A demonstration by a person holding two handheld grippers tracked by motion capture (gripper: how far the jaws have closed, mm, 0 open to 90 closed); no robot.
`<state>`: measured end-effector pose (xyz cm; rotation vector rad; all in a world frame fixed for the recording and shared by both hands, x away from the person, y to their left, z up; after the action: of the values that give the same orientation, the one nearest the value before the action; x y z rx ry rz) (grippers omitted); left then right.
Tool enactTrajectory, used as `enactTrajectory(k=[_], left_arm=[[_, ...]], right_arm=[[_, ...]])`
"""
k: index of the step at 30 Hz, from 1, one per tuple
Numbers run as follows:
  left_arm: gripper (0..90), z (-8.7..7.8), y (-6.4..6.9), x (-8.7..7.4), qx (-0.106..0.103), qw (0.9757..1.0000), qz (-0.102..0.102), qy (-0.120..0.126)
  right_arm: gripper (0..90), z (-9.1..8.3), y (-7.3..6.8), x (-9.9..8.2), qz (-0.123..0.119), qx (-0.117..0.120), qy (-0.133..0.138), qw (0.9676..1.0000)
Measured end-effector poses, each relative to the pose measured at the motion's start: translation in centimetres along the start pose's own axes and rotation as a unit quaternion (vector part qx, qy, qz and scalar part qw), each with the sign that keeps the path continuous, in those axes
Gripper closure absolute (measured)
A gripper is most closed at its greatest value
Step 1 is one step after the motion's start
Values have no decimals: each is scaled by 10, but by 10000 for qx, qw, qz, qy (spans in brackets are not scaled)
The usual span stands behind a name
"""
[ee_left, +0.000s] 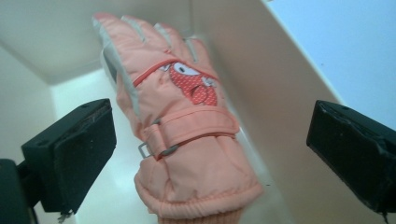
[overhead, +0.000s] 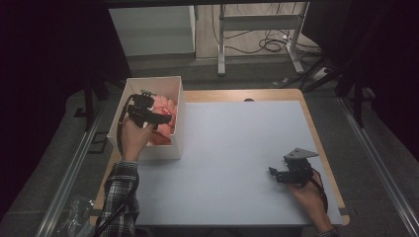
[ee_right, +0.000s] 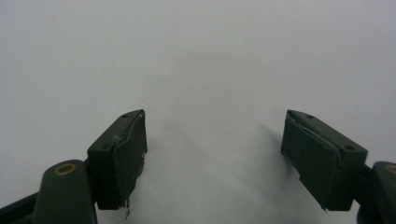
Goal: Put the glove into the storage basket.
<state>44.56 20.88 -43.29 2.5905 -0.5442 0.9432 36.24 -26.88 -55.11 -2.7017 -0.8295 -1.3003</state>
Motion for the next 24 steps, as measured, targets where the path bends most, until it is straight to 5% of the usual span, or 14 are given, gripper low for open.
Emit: enactTrajectory(k=[14, 24], left_arm=[[8, -12, 46, 15, -370, 9964, 683, 326], [7, -5, 89, 20, -823, 9897, 1120, 338]], right_arm=[[226, 0, 0, 0, 0, -2, -1, 10000], [226, 0, 0, 0, 4, -2, 1, 10000]])
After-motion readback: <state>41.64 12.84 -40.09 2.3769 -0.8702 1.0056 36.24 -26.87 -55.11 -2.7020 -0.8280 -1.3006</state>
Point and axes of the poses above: each handheld gripper's, and its own axes: z roughly forward along the jaws, x roughly out of its top, y roughly to its right, the point moved 3 cm from there along z, roughly forward along the jaws, and after that the axes turned 12 degrees about -x, right-handed, at the moved point
